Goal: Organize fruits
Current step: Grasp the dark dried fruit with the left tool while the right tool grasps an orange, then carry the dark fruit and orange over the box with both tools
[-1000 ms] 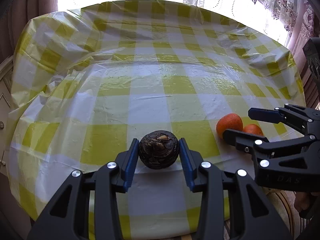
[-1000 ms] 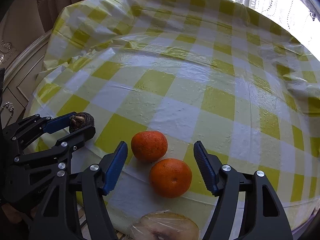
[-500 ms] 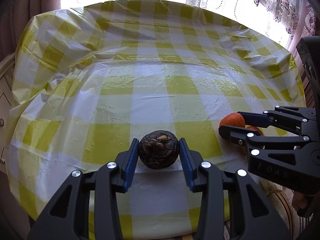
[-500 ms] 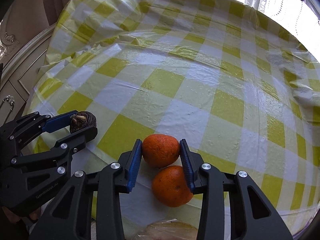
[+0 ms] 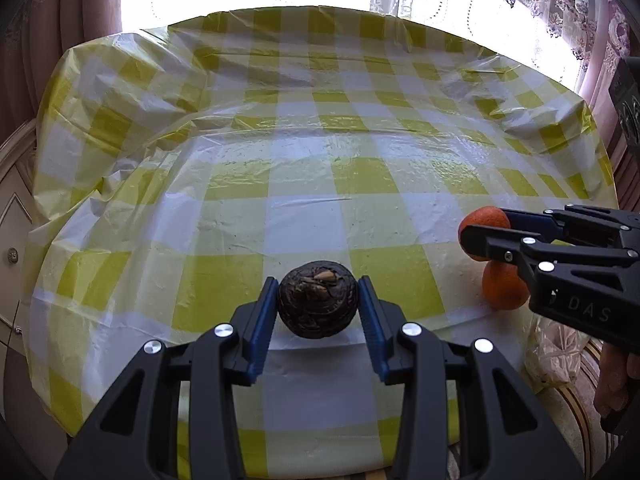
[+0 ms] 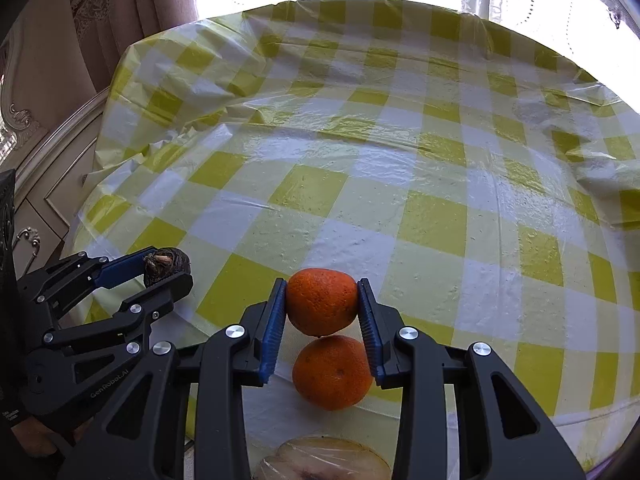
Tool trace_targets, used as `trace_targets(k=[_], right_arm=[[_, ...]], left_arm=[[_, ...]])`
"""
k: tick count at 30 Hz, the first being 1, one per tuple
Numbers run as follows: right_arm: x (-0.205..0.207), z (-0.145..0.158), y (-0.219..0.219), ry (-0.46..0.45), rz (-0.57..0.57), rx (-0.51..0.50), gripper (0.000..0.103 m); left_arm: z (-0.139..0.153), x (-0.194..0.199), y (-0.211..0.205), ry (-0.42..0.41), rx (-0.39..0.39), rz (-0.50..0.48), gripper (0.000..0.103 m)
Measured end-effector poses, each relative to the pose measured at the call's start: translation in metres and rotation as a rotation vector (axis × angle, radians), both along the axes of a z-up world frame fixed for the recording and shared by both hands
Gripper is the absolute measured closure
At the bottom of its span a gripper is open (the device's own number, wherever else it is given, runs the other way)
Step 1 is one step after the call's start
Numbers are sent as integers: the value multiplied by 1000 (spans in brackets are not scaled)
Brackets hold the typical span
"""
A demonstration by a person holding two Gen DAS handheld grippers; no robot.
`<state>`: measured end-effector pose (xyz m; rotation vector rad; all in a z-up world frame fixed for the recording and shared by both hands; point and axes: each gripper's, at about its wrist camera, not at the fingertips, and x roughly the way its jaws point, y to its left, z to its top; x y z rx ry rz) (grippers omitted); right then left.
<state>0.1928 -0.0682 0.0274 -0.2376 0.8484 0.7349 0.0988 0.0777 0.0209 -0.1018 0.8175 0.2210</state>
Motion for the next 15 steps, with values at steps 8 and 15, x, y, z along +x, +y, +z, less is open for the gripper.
trace_targets(k=[8,15], right_arm=[[4,12,-32,-16,-87,87,68],[3,14,-64,-8,-142,125,68]], left_arm=[[9,3,-8,-11,52,4,62],[20,9,-26,-34,75,-23,62]])
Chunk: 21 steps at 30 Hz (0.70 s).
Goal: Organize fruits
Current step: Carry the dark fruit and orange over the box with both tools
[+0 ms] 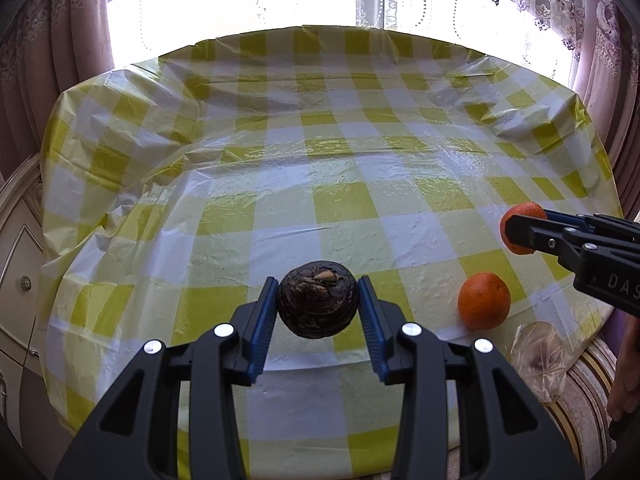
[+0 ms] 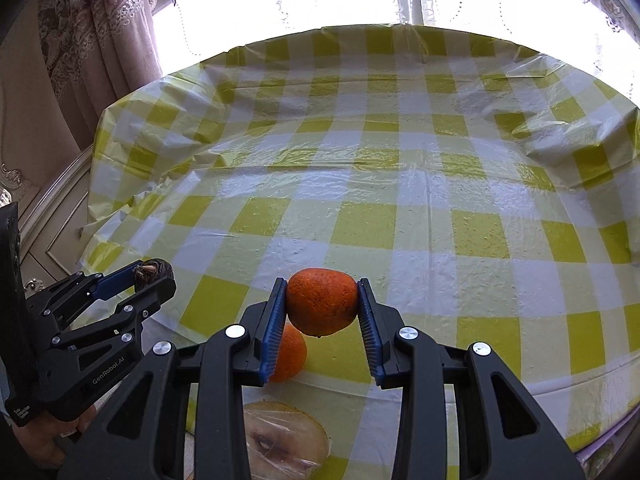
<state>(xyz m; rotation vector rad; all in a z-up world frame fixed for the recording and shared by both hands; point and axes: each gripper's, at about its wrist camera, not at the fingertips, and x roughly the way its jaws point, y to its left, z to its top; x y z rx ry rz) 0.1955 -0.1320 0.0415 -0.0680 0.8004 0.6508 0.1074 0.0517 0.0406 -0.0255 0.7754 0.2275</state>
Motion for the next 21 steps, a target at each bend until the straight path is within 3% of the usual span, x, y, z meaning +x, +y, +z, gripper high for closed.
trace_targets(k=[21], right_arm=[[-17,1,-121,19,-189,65,68]], left_arm=[[24,11,-107,-38,58,-192,62]])
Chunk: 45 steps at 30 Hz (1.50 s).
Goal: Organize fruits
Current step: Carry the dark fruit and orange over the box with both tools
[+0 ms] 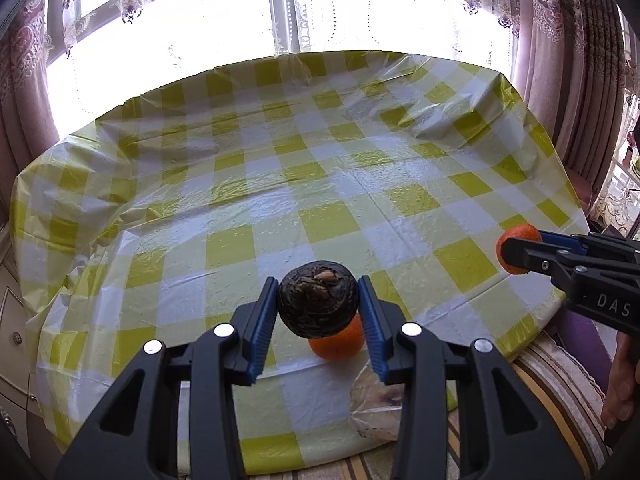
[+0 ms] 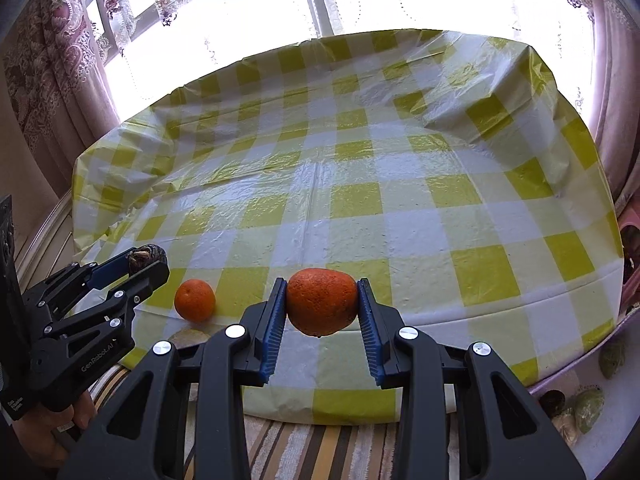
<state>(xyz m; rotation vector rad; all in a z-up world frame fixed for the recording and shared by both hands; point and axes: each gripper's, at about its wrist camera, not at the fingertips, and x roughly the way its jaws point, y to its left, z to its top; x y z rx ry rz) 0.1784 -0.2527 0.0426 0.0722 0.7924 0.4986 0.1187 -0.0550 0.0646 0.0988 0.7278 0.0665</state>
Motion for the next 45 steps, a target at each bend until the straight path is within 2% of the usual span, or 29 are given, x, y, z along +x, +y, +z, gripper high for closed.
trace_targets(k=[8,16,31,39,42,45], right_arm=[[-5,-6,-56,7,-98,-3,68],[-12,-16,-103,3,-205,-53,68],[-9,-43,-205,57,-413,-97,68],[-3,-61,-244,98,-507,-126,68],[1,-70,-254,119,-536,-151,68],[6,-79,-260,140,-548,-169,68]], left_arm=[[-2,4,-58,10,29,-104,62],[-12,8,-109,37,55,-197,62],[-26,20,-214,70,89,-403,62],[-45,22,-269,119,88,-547,63],[-58,22,-288,170,81,-616,63],[-72,22,-306,203,121,-666,63]])
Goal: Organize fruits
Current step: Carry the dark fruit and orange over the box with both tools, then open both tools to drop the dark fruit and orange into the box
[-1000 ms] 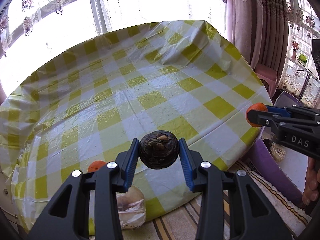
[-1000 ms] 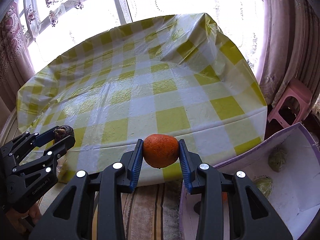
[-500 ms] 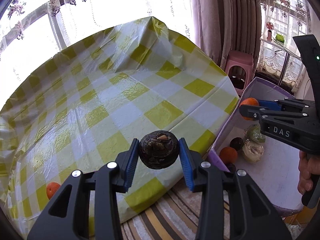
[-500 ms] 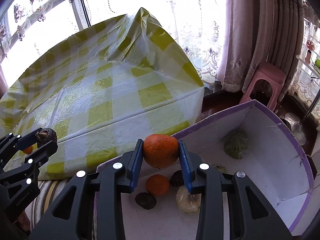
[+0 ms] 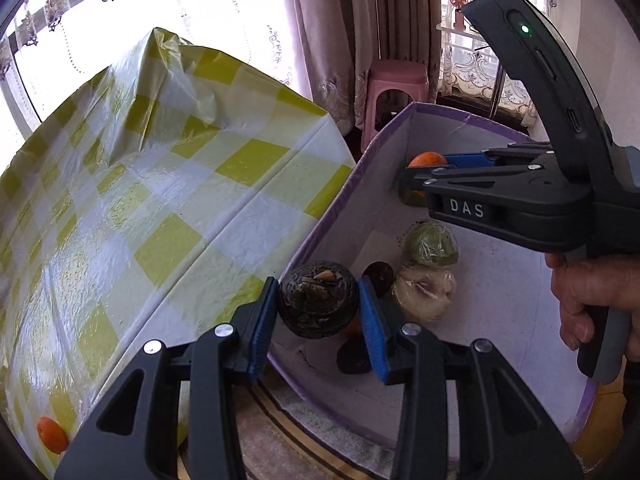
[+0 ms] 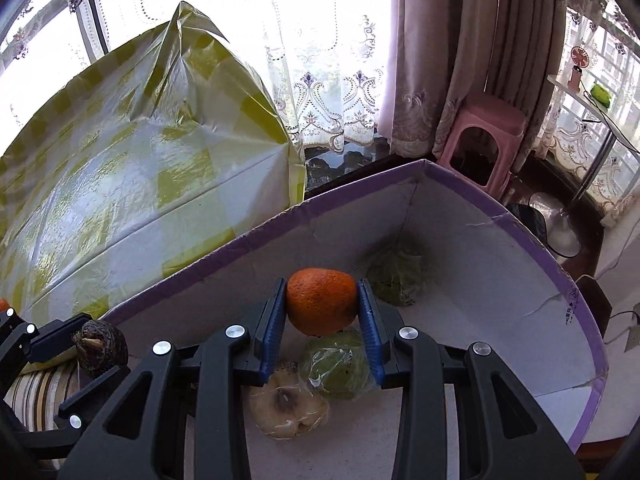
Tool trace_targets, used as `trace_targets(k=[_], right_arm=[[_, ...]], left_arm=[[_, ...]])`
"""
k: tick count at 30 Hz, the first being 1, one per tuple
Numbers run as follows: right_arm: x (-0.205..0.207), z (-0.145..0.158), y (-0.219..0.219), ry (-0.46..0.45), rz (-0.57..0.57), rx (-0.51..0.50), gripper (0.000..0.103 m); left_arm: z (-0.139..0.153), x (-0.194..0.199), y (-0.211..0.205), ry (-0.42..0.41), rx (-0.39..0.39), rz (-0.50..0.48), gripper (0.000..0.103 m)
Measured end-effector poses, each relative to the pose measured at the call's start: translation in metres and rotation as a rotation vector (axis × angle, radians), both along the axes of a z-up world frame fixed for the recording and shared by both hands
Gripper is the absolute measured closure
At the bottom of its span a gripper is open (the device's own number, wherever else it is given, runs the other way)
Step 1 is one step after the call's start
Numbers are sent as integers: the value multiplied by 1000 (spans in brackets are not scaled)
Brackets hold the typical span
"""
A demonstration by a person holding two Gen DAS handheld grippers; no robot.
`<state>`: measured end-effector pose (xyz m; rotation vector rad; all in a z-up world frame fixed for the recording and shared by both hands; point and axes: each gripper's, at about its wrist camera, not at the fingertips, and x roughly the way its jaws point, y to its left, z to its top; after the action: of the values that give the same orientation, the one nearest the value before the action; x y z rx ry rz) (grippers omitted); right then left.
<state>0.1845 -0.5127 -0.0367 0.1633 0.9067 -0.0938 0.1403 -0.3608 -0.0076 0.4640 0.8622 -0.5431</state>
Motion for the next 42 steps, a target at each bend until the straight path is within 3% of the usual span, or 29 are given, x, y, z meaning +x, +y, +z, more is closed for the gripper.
trace_targets(k=[5,14,22,26,27,29,32,42], right_arm=[[7,-13,3,31,4,-23,68],[13,-25,11,70,21,-43,67],[14,-28,13,88,23,-54,65],[15,-29,13,98,16,-52,64],[15,-29,13,99,13,-53,63],[13,-27,11,92,-2,-63,45],[10,-22,9,81,-12,-62,36],[-3,4,9,12,-56,-38,22]], left_arm=[[-20,-1,-18,42,55,-60,63],[-40,6,-20,109,85,-67,62],[-43,4,-23,106,109,-75,61],[-42,2,-25,98,107,-86,44],[-41,2,-25,93,109,-87,41],[-40,3,-25,85,107,-87,38],[-36,4,-22,75,90,-71,37],[-5,-5,9,17,-18,-3,36]])
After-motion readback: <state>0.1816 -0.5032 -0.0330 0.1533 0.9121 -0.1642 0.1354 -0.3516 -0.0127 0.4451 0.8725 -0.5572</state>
